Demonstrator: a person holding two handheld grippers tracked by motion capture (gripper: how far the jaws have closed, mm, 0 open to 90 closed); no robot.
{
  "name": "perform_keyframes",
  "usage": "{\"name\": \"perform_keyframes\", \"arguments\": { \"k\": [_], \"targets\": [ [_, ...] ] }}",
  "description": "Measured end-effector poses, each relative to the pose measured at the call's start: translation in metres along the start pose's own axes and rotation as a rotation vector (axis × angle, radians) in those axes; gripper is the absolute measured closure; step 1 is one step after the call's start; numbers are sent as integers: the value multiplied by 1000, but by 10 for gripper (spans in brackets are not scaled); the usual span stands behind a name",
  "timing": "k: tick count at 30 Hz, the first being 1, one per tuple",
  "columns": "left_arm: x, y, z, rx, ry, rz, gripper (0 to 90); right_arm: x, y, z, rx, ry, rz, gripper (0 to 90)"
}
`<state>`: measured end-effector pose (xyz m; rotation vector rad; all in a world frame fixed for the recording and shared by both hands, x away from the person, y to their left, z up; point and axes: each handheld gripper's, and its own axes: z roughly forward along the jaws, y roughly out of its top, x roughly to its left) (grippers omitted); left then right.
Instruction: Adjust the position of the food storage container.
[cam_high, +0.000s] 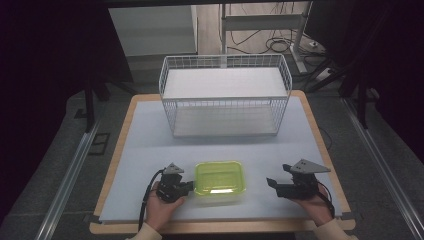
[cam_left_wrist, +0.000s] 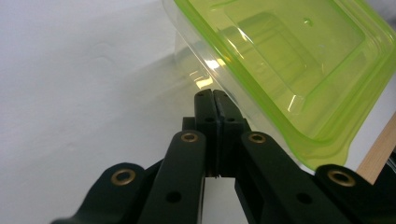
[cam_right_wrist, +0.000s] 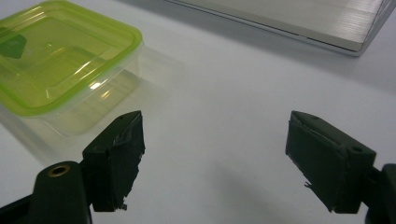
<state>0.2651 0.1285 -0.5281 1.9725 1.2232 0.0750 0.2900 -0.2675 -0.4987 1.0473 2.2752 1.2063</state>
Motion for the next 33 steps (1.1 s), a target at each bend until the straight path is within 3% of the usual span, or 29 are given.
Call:
{"name": "perform_keyframes", "arguments": {
  "k": [24,29,30,33],
  "targets": [
    [-2,12,22,6,11,-5,900,2,-1,2,9,8,-5,199],
    [4,12,13,-26,12,-26,899,1,0,0,3,7,-2,199],
    [7,11,5,-46,2,-37,898,2,0,0,1,-12,-9,193],
    [10,9,-6,-66,-13,-48,870,1,0,-1,-6,-13,-7,196]
  ]
}}
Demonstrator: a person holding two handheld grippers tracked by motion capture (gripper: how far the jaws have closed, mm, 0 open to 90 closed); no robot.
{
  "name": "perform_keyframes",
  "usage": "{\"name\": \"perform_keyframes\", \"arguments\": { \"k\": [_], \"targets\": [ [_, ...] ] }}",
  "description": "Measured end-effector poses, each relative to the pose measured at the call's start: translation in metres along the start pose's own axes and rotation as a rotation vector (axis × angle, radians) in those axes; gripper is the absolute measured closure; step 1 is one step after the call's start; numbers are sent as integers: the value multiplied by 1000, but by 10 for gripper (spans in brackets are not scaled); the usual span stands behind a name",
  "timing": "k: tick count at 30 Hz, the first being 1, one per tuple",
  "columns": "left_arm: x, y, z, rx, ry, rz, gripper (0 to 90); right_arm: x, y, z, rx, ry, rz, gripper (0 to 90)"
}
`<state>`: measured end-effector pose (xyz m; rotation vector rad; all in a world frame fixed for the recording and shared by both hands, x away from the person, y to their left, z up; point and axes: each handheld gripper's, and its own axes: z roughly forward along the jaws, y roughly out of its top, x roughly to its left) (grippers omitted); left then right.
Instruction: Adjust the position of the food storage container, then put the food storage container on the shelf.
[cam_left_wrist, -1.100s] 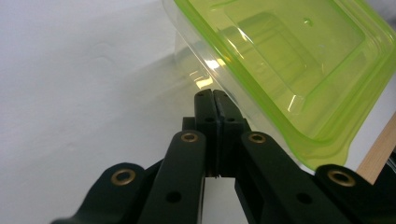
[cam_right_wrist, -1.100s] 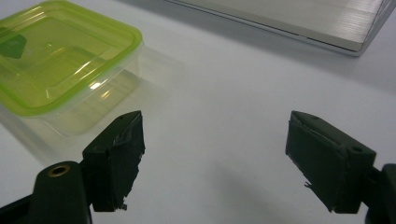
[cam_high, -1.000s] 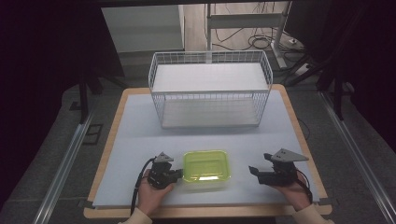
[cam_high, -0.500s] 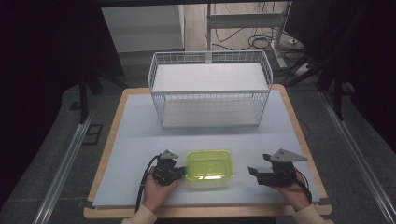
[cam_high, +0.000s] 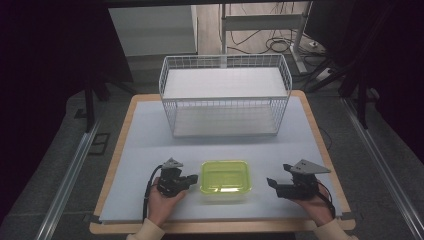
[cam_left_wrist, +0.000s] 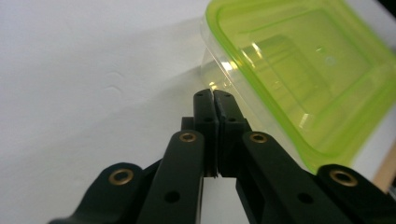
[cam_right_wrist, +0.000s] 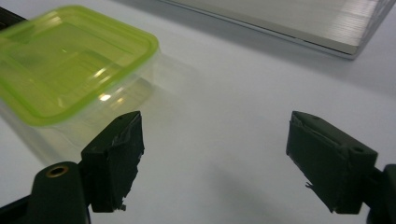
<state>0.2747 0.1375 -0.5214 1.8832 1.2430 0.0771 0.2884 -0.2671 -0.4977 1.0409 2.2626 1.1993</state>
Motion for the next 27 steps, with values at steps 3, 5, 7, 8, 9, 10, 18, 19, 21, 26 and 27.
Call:
{"name": "perform_keyframes", "arguments": {
  "k": [3,5,7,8,9,10,18,19,21,26,27],
  "targets": [
    [3,-3,-17,-52,-26,-21,813,1,2,-3,-9,55,13,209],
    [6,-4,-33,-109,-86,-39,587,10,6,-6,-21,63,-37,213],
    [8,-3,-38,-101,-120,-66,532,11,7,-6,-22,70,-32,214],
    [9,-3,-40,-98,-145,-83,474,13,7,-5,-24,88,-27,214],
    [10,-3,-42,-87,-180,-101,437,14,7,-4,-17,106,-20,216],
    [10,-3,-42,-87,-180,-101,428,14,7,-4,-17,106,-20,216],
    [13,-2,-38,-57,-268,-146,397,13,12,-5,-21,229,136,276],
    [13,-2,-38,-56,-272,-150,395,14,12,-4,-16,244,150,276],
    [14,-1,-38,-54,-274,-159,394,15,13,-1,-12,254,165,279],
    [16,0,-34,-48,-286,-174,399,16,14,4,2,295,197,306],
    [16,2,-31,-46,-297,-185,403,17,15,5,5,309,208,309]
  ]
}}
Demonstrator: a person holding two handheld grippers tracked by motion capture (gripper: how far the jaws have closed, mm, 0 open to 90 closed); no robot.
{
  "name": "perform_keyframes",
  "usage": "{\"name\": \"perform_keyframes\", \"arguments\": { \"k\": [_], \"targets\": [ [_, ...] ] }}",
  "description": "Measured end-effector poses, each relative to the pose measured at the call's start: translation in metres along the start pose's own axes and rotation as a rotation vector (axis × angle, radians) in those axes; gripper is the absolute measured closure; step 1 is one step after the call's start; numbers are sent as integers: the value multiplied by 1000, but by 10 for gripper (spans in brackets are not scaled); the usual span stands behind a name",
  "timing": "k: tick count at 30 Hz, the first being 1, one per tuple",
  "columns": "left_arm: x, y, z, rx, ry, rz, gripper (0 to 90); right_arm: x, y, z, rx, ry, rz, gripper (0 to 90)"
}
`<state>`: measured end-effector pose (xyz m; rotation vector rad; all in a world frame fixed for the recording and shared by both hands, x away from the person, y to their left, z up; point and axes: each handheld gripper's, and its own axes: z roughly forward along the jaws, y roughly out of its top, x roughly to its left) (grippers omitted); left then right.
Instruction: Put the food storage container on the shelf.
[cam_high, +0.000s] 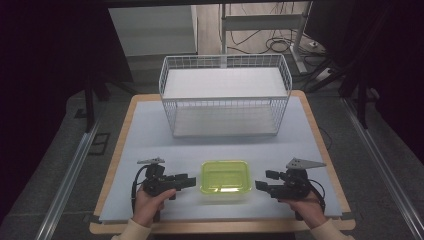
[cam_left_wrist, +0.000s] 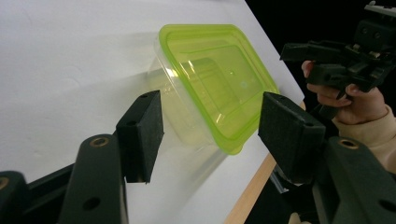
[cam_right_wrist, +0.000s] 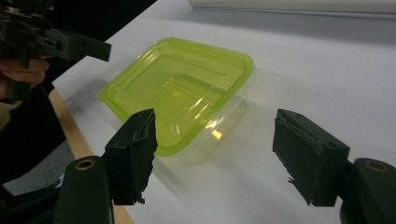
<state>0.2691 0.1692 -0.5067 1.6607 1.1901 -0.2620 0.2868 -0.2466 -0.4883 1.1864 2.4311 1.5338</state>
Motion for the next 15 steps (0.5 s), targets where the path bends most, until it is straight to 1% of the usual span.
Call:
{"name": "perform_keyframes", "arguments": {
  "k": [1,2,5,6,7,8,10,11,12,15],
  "targets": [
    [0,0,0,0,0,0,404,0,0,0,0,0,0,309],
    [0,1,3,5,-5,-4,405,0,0,2,7,20,12,312],
    [0,1,5,12,-11,-5,405,1,1,4,10,32,24,323],
    [1,2,8,13,-23,-9,404,1,1,7,16,48,39,347],
    [1,2,8,13,-23,-9,404,1,1,7,16,48,39,347],
    [1,3,8,13,-21,-10,406,1,2,10,17,56,52,355],
    [2,5,12,17,-24,-13,408,1,3,12,16,56,58,359],
    [3,5,13,19,-27,-14,417,0,4,14,11,43,76,377],
    [2,6,16,26,-30,-15,421,-1,5,15,9,42,92,382],
    [2,7,19,36,-31,-12,424,-4,6,18,5,50,130,402]
  ]
}}
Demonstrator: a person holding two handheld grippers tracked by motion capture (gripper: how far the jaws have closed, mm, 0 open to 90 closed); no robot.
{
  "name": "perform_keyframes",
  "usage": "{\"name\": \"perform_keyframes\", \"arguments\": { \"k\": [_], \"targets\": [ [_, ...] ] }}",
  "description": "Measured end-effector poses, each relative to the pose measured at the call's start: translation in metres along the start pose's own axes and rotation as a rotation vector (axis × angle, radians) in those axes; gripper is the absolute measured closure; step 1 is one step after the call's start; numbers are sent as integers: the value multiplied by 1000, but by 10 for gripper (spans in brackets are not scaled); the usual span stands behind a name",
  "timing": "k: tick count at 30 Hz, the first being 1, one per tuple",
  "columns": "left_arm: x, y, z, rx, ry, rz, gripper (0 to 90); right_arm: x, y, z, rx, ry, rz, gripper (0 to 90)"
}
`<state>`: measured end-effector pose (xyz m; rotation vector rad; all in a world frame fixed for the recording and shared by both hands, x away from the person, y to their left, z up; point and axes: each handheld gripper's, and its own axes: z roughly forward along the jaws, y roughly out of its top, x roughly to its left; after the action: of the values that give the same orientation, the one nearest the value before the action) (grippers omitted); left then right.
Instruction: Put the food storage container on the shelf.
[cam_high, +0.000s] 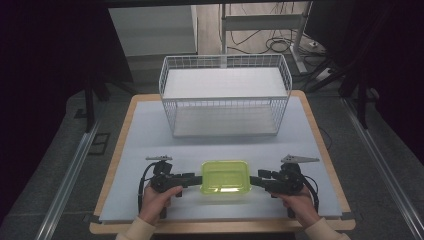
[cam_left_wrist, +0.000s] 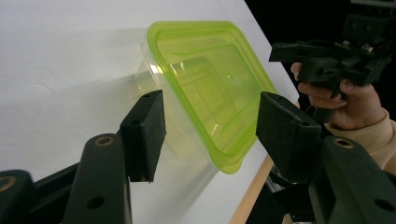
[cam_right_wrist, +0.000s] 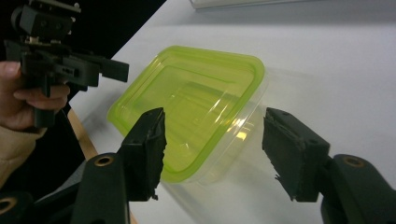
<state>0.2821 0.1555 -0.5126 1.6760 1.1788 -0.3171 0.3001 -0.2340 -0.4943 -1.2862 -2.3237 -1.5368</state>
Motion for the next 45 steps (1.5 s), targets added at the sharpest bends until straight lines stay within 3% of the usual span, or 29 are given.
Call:
{"name": "perform_keyframes", "arguments": {
  "k": [6,14,20,22,24,25,34,39,45],
  "targets": [
    [7,1,3,0,-17,-41,448,-5,3,10,26,0,52,431],
    [12,3,15,24,2,-72,513,-11,3,22,63,5,101,464],
    [14,1,22,42,-11,-81,563,-16,2,27,78,41,146,546],
    [14,1,24,45,-14,-85,597,-18,2,28,87,75,171,581],
    [16,1,25,50,-19,-91,622,-20,2,29,89,79,170,597],
    [16,0,26,46,-20,-96,677,-20,1,30,97,83,180,626],
    [15,0,25,41,-31,-105,756,-20,2,30,101,83,188,726],
    [6,-1,21,18,-15,-66,808,-17,4,24,64,84,197,804],
    [1,-1,20,8,-9,-38,817,-15,5,20,56,85,188,813]
  ]
}}
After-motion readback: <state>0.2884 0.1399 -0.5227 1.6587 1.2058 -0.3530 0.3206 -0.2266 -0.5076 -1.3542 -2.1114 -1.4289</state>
